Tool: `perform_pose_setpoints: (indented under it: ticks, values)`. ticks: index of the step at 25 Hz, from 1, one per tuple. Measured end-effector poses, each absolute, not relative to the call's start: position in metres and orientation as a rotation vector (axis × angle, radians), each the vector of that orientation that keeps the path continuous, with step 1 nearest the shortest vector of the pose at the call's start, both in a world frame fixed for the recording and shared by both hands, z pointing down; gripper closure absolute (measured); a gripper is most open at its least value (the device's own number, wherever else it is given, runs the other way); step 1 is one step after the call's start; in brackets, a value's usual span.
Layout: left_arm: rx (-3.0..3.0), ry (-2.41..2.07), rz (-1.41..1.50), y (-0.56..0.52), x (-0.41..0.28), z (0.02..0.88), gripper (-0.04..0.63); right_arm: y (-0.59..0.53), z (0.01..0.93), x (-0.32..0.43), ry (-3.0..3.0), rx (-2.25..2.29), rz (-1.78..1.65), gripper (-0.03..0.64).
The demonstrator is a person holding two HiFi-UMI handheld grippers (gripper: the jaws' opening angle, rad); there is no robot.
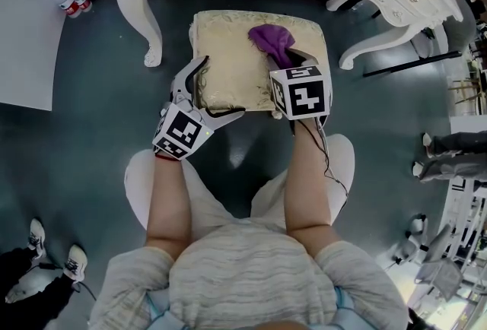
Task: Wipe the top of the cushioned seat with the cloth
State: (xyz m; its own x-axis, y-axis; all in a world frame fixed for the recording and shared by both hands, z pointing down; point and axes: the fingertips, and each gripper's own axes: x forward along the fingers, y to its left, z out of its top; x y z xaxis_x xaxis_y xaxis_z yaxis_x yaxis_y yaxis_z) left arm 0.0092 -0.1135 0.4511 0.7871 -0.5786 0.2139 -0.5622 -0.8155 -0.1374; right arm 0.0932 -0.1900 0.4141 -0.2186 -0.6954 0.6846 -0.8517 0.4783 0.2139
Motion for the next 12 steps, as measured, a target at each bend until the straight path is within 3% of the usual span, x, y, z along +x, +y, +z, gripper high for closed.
perform_pose_setpoints:
  ticks: [12]
  values:
    - [-2.906,0.926,-0.374,-0.113,0.009,0.451,0.002,-0.186,0.414,0.066,-2.031,1.211,0.253,0.503]
